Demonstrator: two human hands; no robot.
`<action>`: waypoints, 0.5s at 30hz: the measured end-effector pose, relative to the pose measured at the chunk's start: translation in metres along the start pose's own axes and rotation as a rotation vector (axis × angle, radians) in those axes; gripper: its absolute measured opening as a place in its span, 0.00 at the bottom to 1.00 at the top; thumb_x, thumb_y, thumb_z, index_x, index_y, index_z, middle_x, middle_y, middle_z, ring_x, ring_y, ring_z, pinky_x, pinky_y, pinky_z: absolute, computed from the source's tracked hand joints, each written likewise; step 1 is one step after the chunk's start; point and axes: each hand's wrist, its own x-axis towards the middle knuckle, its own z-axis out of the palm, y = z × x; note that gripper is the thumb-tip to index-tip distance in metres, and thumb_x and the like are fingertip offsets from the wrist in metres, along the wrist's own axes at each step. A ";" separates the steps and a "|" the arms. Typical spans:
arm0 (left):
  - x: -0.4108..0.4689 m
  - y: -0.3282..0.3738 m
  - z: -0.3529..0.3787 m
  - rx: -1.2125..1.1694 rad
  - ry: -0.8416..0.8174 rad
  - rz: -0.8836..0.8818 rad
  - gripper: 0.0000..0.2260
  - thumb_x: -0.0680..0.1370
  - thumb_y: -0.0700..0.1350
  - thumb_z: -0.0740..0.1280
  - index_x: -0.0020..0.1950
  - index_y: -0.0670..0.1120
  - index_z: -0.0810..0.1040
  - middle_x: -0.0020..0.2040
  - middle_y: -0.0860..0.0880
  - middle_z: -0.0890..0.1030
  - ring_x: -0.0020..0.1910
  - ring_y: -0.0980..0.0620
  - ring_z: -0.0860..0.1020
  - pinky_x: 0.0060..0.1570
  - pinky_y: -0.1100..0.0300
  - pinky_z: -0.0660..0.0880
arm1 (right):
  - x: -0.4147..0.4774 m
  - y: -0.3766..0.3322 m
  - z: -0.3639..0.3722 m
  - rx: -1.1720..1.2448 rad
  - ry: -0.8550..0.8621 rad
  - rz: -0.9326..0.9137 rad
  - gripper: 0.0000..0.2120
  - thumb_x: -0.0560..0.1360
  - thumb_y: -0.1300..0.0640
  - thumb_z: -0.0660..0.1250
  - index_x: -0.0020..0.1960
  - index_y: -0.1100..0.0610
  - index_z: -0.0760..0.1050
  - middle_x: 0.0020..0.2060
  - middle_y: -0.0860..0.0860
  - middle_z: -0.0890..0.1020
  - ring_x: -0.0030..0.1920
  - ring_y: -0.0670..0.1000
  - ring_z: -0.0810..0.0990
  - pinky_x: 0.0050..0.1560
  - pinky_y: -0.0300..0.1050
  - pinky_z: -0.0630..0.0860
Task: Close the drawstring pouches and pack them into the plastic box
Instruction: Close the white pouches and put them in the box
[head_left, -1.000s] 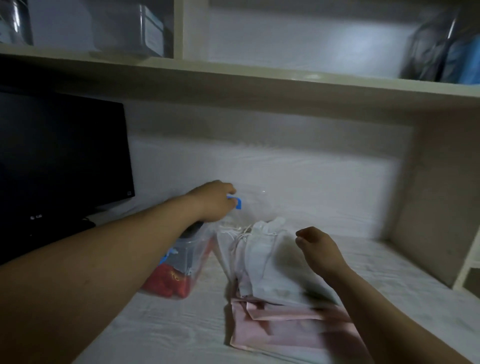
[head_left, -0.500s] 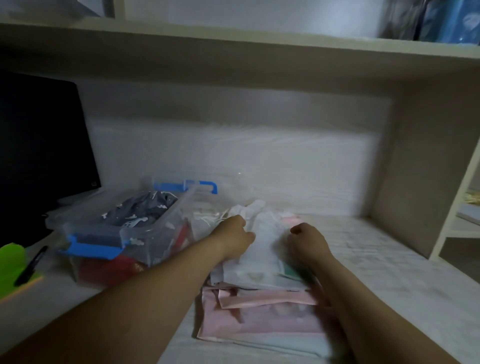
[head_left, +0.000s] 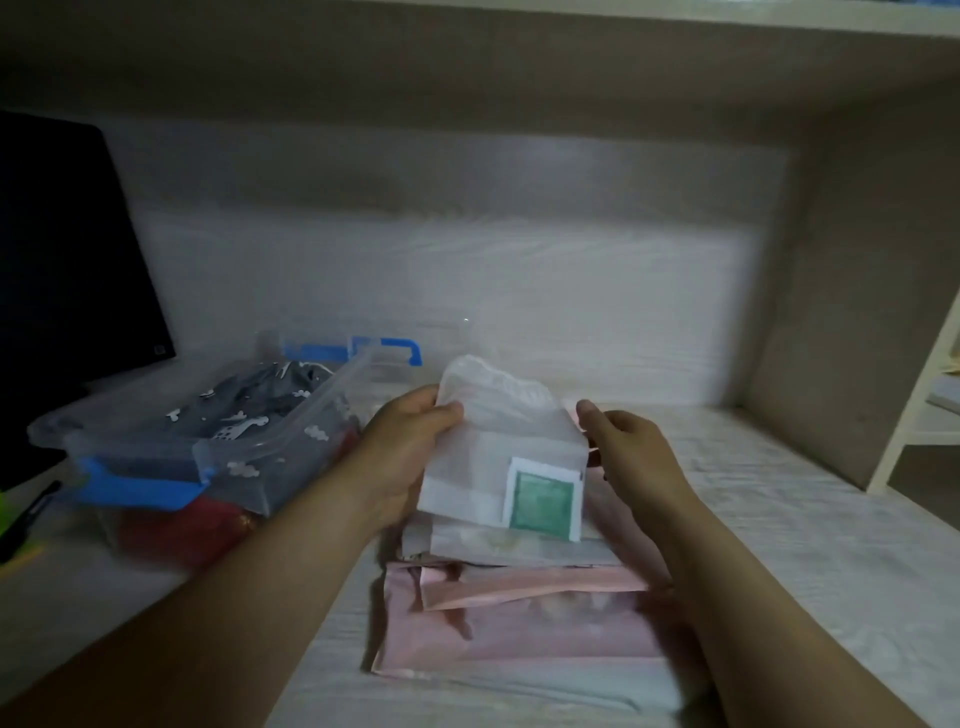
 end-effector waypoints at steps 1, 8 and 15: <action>-0.006 0.000 -0.004 -0.053 0.000 -0.014 0.11 0.84 0.36 0.62 0.61 0.42 0.82 0.55 0.38 0.86 0.48 0.40 0.84 0.51 0.47 0.82 | -0.004 -0.004 0.002 0.058 -0.075 0.036 0.22 0.82 0.40 0.63 0.47 0.57 0.83 0.39 0.52 0.87 0.38 0.50 0.84 0.41 0.45 0.77; -0.020 -0.005 -0.014 -0.204 -0.013 -0.164 0.09 0.82 0.41 0.65 0.60 0.43 0.82 0.49 0.40 0.87 0.47 0.41 0.85 0.52 0.46 0.81 | -0.009 -0.022 0.024 0.267 -0.400 0.127 0.15 0.77 0.55 0.73 0.51 0.68 0.79 0.41 0.71 0.78 0.35 0.58 0.77 0.40 0.49 0.73; -0.003 0.000 -0.012 -0.138 0.027 -0.134 0.10 0.82 0.41 0.67 0.61 0.44 0.84 0.53 0.42 0.87 0.50 0.44 0.85 0.53 0.51 0.82 | 0.004 -0.045 0.014 0.437 -0.674 0.201 0.17 0.82 0.55 0.64 0.66 0.65 0.78 0.55 0.62 0.85 0.53 0.59 0.85 0.50 0.50 0.83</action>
